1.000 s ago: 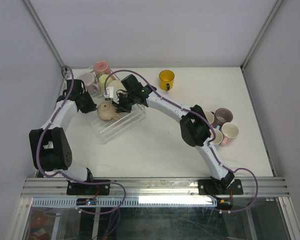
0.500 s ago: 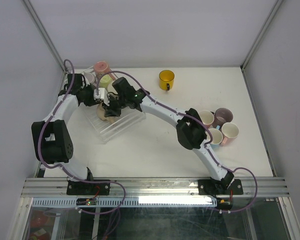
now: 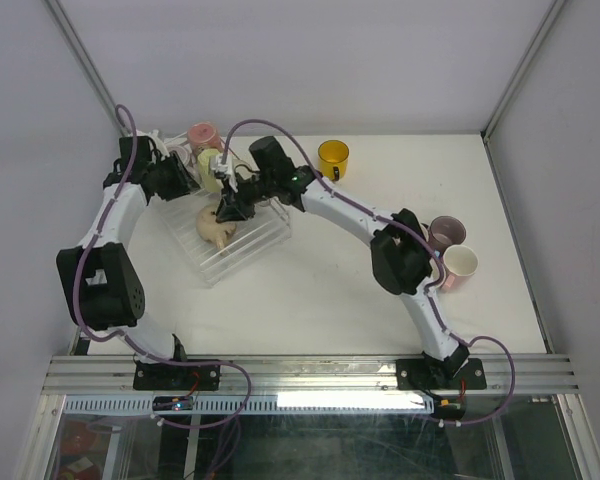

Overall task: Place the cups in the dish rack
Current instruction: Move the cup to the dish rack.

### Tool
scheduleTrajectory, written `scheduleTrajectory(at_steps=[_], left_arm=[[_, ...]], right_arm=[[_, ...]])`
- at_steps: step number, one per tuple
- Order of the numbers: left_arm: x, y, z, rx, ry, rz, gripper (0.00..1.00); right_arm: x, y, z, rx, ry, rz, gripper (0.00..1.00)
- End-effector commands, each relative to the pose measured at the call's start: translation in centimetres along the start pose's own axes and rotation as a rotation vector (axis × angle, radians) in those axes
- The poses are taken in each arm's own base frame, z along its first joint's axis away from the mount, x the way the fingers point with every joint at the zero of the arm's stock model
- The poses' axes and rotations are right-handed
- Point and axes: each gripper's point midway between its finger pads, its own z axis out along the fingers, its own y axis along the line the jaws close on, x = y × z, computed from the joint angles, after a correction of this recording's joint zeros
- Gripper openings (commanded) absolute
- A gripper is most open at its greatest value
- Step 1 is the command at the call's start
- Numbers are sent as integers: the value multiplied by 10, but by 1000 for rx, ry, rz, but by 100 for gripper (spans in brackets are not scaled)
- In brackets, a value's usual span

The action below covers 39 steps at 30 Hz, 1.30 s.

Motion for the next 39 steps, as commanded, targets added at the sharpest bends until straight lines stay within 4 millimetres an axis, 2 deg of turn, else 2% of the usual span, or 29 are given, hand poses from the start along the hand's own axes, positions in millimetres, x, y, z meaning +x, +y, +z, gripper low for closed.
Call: scheduleTrajectory(at_steps=[1, 2, 3, 6, 8, 14, 18, 22, 28, 34, 39], left_arm=[[-45, -2, -50, -49, -159, 111, 30], [-39, 2, -51, -60, -134, 122, 21], [-31, 6, -52, -71, -102, 128, 17], [-1, 17, -51, -99, -2, 117, 10], [13, 23, -49, -110, 41, 110, 7], [31, 25, -36, -81, 117, 99, 6], [39, 25, -20, -54, 170, 90, 6], [49, 7, -8, 19, 222, 116, 7], [57, -22, -2, 99, 253, 162, 8], [53, -42, -1, 150, 236, 191, 9], [50, -73, 7, 231, 226, 202, 10]], right_arm=[[-104, 11, -63, 3, -207, -151, 23], [-105, 11, -70, 8, -207, -149, 23], [-105, 9, -77, 18, -207, -146, 23], [-103, 9, -93, 38, -197, -141, 23], [-97, -1, -110, 73, -182, -126, 23], [-89, -9, -139, 126, -156, -101, 23], [-80, -12, -148, 155, -136, -81, 23], [-73, -9, -152, 163, -115, -82, 24], [-66, -10, -156, 173, -100, -75, 24], [-62, -12, -158, 183, -90, -73, 24], [-56, -11, -159, 185, -80, -66, 24]])
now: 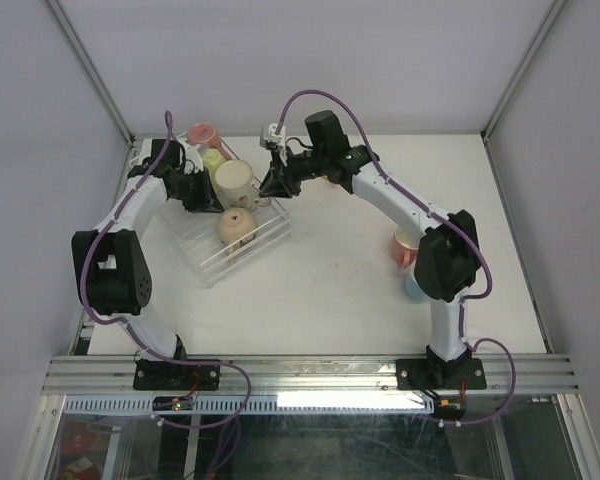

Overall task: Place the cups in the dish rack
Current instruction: Move the cup to the dish rack.

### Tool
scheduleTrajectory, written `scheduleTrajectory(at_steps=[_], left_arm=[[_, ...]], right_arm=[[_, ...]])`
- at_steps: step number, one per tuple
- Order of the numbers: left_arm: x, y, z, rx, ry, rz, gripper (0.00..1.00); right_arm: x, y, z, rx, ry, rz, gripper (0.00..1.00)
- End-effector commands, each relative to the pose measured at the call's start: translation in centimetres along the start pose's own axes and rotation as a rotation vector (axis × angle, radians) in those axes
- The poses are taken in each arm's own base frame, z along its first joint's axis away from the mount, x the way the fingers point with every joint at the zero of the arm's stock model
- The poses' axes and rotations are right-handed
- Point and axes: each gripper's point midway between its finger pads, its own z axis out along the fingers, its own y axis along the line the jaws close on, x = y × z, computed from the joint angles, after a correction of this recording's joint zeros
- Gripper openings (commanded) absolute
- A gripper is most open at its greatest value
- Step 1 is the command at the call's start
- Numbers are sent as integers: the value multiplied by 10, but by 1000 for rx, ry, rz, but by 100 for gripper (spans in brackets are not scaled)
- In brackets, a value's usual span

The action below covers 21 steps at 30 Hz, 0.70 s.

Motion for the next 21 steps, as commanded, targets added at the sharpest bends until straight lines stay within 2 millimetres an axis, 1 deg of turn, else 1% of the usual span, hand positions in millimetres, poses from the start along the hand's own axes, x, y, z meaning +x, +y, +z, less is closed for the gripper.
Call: scheduleTrajectory(at_steps=[1, 4, 7, 8, 9, 12, 13, 15, 17, 19, 20, 21], left_arm=[[-28, -45, 4, 133, -68, 62, 10], [-27, -63, 13, 188, -60, 73, 11], [-35, -71, 9, 201, -95, 87, 12], [-39, -71, 4, 188, -120, 98, 12], [-45, -71, -2, 165, -153, 108, 15], [-65, -66, -30, 72, -272, 138, 24], [-69, -64, -39, 48, -305, 144, 27], [-72, -57, -56, -1, -356, 142, 28], [-67, -45, -66, -48, -377, 119, 27], [-55, -33, -71, -78, -368, 95, 24], [-47, -28, -72, -83, -353, 90, 21], [-36, -24, -68, -85, -323, 83, 18]], right_arm=[[-31, 6, -22, 35, -41, -77, 24], [-29, 6, -26, 42, -36, -78, 24], [-27, 7, -30, 47, -31, -76, 24], [-27, 7, -31, 49, -30, -75, 24], [-26, 7, -32, 51, -30, -73, 24], [-25, 7, -35, 52, -30, -68, 24], [-24, 7, -36, 52, -29, -65, 24], [-24, 7, -38, 52, -30, -62, 24], [-23, 7, -39, 54, -30, -59, 24], [-23, 7, -41, 54, -30, -56, 24], [-22, 7, -41, 54, -29, -52, 24], [-21, 7, -43, 55, -28, -49, 24]])
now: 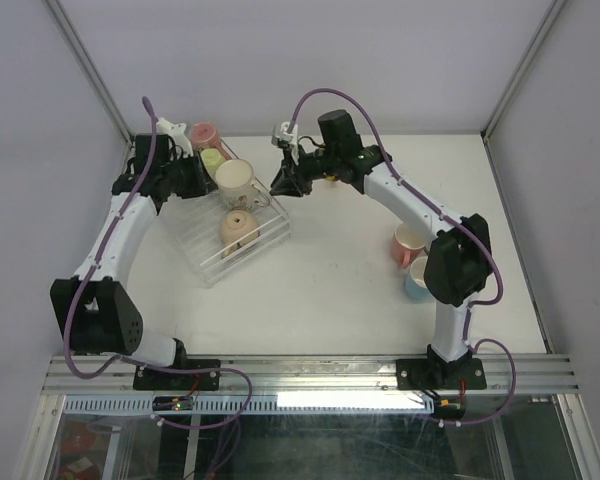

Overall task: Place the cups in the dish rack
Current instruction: Move the cup to the dish rack.

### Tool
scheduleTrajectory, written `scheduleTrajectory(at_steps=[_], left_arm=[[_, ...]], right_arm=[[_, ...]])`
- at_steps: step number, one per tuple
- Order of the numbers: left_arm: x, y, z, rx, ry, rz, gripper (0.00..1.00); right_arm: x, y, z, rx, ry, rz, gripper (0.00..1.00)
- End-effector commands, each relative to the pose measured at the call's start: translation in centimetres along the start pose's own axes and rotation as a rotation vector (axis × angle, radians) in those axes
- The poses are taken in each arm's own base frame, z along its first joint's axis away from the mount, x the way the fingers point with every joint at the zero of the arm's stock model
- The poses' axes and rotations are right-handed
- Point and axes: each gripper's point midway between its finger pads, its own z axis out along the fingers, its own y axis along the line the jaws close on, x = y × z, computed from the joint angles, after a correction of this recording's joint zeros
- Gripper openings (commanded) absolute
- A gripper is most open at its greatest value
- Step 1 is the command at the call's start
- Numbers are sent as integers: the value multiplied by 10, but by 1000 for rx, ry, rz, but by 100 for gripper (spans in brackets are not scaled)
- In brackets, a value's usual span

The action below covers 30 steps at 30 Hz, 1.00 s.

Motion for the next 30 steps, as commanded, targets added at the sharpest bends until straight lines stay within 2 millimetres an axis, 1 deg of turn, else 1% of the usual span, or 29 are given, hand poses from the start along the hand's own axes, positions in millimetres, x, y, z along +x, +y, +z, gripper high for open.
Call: scheduleTrajectory(at_steps=[1, 3, 5, 8, 13, 18, 21, 24, 30], left_arm=[[15, 16, -20, -59, -15, 6, 15], [36, 16, -21, -38, 39, 10, 10], [58, 19, -20, -29, 103, 7, 8], [77, 20, -20, -20, 159, 6, 8], [92, 17, -16, 20, 228, 2, 8], [111, 20, -6, 39, 322, -9, 9], [120, 16, 0, 61, 365, -7, 9], [121, 7, 8, 90, 375, -4, 9], [91, -14, 22, 167, 282, -39, 10]], right_arm=[[-26, 8, -20, 12, -47, -53, 24], [-25, 7, -21, 13, -46, -50, 24], [-23, 6, -23, 17, -45, -47, 24], [-21, 5, -25, 20, -43, -43, 24], [-18, 6, -28, 23, -41, -35, 24], [-18, 5, -31, 29, -41, -36, 24], [-17, 5, -32, 30, -40, -33, 24], [-17, 5, -32, 31, -40, -30, 25], [-15, 5, -33, 32, -38, -27, 25]])
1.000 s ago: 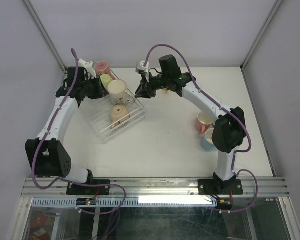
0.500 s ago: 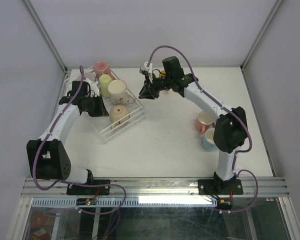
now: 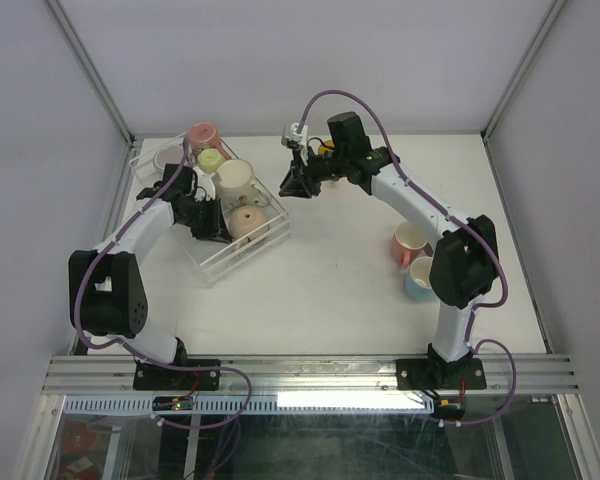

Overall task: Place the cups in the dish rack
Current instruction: Move the cup to the dish rack, then pick up the cup at the center of the board.

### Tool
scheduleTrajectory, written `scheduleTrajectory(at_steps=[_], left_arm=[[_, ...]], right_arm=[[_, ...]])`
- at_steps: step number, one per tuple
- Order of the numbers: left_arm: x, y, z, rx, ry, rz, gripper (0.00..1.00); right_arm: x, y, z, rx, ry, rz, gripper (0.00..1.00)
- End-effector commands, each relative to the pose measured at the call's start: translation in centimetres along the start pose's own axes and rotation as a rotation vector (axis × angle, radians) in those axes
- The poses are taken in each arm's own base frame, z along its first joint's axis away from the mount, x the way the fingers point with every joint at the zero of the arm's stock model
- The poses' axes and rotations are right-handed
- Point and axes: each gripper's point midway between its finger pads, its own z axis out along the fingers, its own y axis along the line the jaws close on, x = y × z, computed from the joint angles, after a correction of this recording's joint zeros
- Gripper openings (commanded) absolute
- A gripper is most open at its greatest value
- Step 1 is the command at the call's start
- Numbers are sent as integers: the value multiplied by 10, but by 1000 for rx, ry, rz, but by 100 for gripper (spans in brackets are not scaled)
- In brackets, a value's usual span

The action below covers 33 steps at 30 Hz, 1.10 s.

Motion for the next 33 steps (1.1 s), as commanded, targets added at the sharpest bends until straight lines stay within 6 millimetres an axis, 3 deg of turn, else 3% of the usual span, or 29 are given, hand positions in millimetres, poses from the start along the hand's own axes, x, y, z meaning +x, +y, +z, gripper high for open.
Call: scheduleTrajectory(at_steps=[1, 6, 15, 23, 27, 31, 33], left_arm=[[-53, -35, -9, 128, -156, 41, 10], [-65, -48, -4, 198, -194, 17, 10], [-70, -61, 7, 257, -204, -2, 11], [-72, -52, -1, 180, -239, 6, 17], [-84, -43, -23, 79, -331, 21, 23], [-106, -43, -70, -22, -504, 74, 30], [-120, -45, -97, -69, -610, 105, 33]], right_arm=[[-30, 10, -18, 8, -55, -65, 25], [-28, 9, -19, 15, -51, -63, 25], [-29, 6, -22, 19, -56, -55, 25], [-40, 10, -35, 8, -80, -59, 26], [-52, 13, -54, 4, -101, -72, 27], [-64, 16, -82, 37, -139, -112, 29], [-61, 17, -94, 68, -148, -144, 49]])
